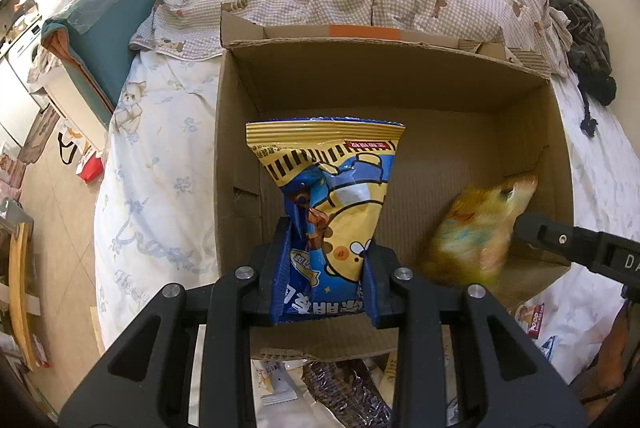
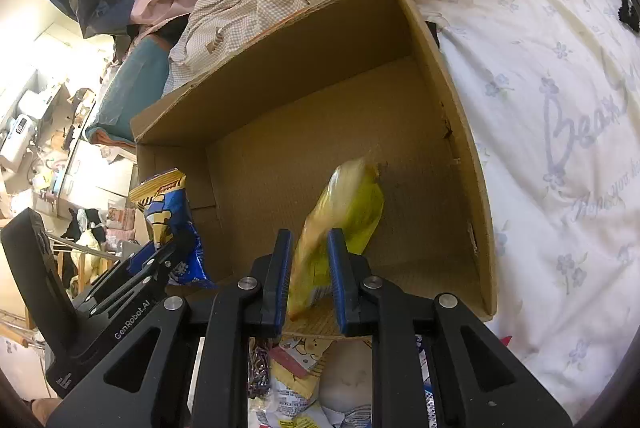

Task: Organize snacks
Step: 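Carry both bags into the box and open both tools to release them, then withdraw both tools from the box back toward the snack pile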

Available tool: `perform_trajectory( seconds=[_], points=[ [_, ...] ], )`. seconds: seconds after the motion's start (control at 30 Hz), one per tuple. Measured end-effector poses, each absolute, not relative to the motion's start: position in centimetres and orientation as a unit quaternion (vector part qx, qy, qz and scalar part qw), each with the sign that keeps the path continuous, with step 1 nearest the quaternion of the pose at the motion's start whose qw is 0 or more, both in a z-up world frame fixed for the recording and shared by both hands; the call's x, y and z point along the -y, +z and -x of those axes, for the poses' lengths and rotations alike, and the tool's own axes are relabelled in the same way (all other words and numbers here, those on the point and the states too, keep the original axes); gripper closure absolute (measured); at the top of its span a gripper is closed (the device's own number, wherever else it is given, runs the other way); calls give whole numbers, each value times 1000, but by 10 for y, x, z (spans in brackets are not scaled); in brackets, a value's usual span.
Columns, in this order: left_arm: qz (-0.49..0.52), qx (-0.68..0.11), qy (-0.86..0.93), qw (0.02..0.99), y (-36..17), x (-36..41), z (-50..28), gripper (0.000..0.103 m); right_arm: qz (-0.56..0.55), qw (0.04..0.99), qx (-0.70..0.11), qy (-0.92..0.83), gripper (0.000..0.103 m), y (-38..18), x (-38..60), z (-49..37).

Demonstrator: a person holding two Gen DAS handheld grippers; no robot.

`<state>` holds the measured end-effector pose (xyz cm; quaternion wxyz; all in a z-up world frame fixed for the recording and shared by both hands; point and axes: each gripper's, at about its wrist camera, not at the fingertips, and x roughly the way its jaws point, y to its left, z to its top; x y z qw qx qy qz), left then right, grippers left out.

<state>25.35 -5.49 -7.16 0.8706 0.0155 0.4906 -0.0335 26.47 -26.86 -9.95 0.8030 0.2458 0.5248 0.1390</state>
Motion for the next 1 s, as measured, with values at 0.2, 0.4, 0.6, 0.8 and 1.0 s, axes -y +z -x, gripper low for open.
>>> perform_trajectory(
  seconds=[0.2,0.4,0.6,0.8,1.0],
  points=[
    [-15,-491,-34,871,-71,55,-252,75,-236,813,-517,128,80,-95,267,-264],
    [-19,-481,-46,875,-65,58,-247,31,-214,829,-507,96,78,-90,271,-265],
    [-15,-458,-43,888,-53,58,-243,10,-212,848,-480,79,17,-80,276,-260],
    [-9,-459,-35,888,-54,53,-244,10,-202,845,-486,92,17,-79,272,-262],
    [-7,-448,-33,893,-48,51,-240,10,-162,869,-464,62,17,-70,268,-259]
  ],
)
